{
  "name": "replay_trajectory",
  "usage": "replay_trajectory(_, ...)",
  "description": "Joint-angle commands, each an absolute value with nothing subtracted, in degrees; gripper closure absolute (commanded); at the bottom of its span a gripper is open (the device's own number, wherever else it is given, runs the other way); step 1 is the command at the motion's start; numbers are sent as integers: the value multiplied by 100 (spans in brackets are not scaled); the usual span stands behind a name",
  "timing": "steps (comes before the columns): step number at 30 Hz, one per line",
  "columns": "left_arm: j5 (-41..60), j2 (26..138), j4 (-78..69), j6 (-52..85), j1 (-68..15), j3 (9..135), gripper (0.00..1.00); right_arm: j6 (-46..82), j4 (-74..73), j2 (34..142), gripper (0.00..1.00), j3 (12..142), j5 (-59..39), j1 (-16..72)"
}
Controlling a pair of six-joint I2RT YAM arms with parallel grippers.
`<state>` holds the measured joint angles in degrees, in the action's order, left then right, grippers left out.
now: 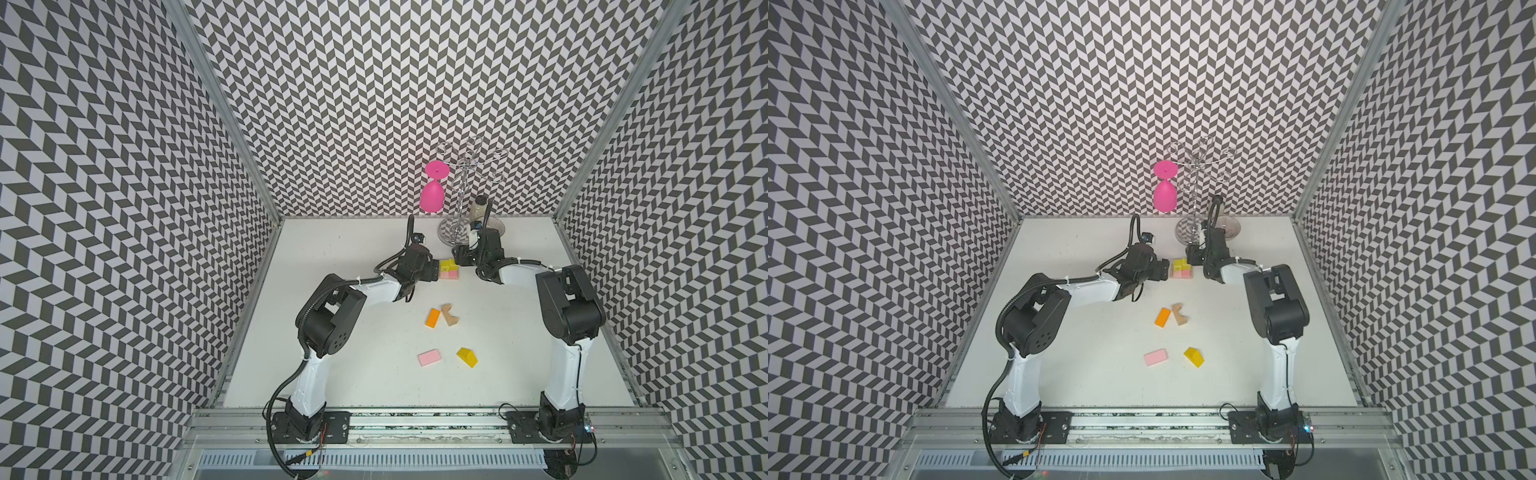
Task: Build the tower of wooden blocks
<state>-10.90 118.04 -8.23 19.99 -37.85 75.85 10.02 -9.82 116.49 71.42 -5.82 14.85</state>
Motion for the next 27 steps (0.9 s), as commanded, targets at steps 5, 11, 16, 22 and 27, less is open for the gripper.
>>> replay_trajectory(5,-1213,11549,-879,1978,-3753,7584,10,884,-1151,11558,34,7093,-409,1547)
replay_trajectory(11,-1222,11497,-879,1986,-3746,7559,10,840,-1212,11488,34,6998,-286,1615)
replay_trajectory(16,-1206,11496,-879,1986,-3745,7559,10,837,-1247,11439,34,6940,-251,1626)
replay_trajectory(22,-1195,11496,-861,1986,-3745,7578,10,877,-1248,11443,34,6943,-164,1626)
replay_trajectory(27,-1178,11548,-870,2004,-3745,7591,10,879,-1281,11418,34,6917,-160,1626)
